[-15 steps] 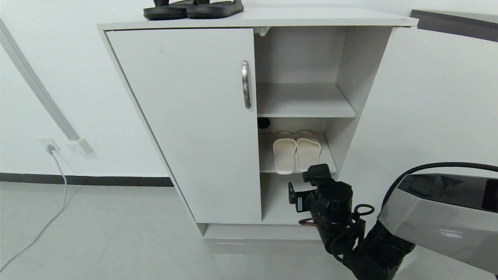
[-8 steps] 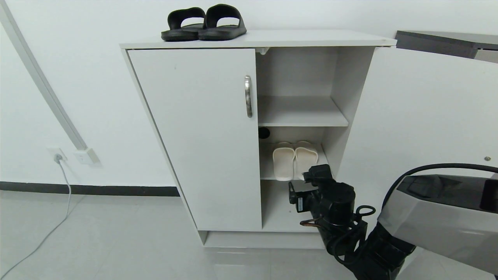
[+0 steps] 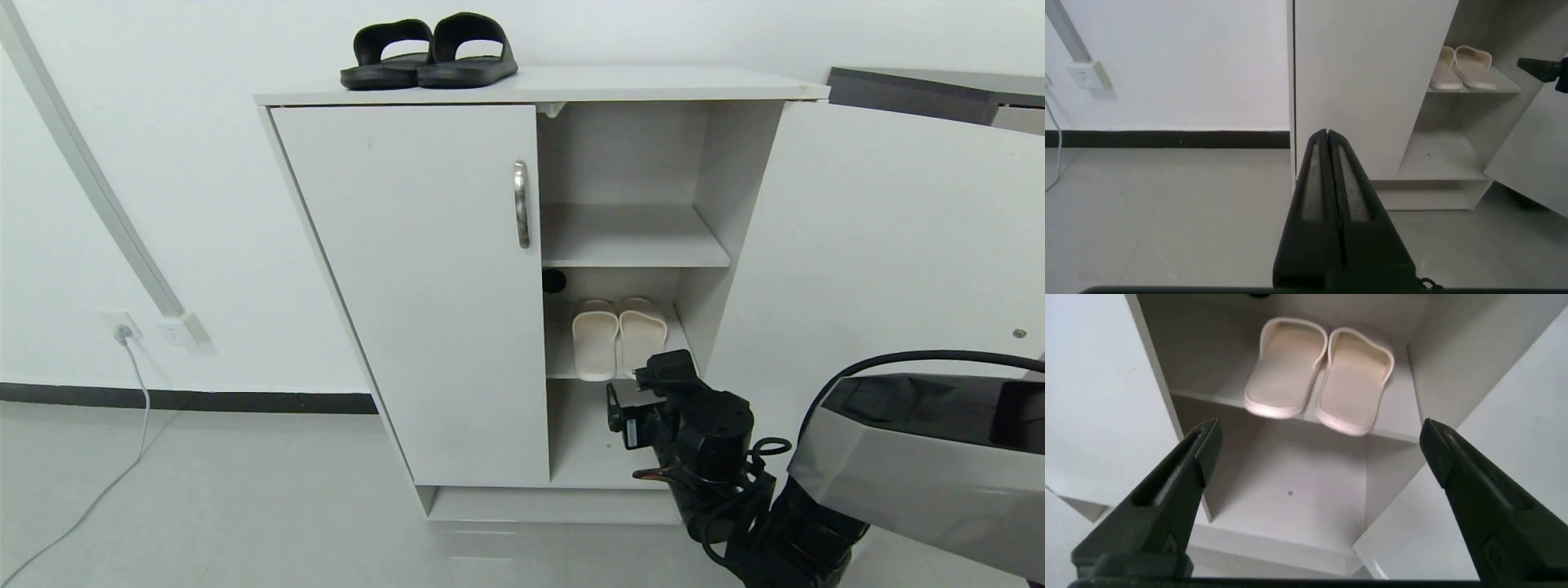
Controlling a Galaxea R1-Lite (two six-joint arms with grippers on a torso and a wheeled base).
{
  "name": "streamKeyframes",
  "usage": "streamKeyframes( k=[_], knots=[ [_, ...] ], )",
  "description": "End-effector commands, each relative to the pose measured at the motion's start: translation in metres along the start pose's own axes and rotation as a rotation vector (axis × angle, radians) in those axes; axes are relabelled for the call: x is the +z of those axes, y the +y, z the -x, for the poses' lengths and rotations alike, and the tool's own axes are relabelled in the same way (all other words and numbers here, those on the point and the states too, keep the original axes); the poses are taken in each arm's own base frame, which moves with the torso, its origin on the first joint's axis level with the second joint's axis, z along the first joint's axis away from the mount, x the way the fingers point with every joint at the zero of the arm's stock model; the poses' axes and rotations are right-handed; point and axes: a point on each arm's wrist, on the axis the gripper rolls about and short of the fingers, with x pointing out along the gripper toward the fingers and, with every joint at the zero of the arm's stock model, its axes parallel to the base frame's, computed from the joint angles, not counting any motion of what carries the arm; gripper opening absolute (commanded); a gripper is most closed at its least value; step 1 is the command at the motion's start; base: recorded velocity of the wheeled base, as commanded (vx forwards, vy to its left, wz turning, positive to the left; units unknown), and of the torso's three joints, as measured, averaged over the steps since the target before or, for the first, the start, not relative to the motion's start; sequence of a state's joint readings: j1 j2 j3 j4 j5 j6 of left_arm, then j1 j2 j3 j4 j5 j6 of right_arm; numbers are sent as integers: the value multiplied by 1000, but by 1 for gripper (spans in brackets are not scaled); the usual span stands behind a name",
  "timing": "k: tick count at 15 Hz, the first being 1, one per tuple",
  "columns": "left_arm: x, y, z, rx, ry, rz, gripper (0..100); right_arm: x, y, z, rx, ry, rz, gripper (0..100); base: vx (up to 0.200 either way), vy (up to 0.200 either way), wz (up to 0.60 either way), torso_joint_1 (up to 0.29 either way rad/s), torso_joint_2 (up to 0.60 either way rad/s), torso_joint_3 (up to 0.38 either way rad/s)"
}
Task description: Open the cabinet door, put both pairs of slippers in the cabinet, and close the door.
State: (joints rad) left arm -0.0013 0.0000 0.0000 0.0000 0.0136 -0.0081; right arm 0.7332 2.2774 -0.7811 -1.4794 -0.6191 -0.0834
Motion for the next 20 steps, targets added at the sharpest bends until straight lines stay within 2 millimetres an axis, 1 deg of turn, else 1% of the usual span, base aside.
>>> streamKeyframes(
  k=[1, 6, 17, 20],
  knots=[
    [0, 0, 0, 0, 2, 0, 0, -9, 1, 0, 3, 10, 22, 100, 0, 0, 0, 0, 0, 0],
    [0, 0, 0, -2, 2, 1, 0, -9, 2, 2, 32, -2, 20, 100, 0, 0, 0, 0, 0, 0],
    [0, 0, 0, -2, 2, 1, 0, -10, 1, 5, 46, -13, 15, 100, 0, 200, 0, 4, 1, 1],
    [0, 0, 0, -3, 2, 1, 0, -12, -1, 7, 97, -13, 18, 100, 0, 200, 0, 5, 4, 1]
  ],
)
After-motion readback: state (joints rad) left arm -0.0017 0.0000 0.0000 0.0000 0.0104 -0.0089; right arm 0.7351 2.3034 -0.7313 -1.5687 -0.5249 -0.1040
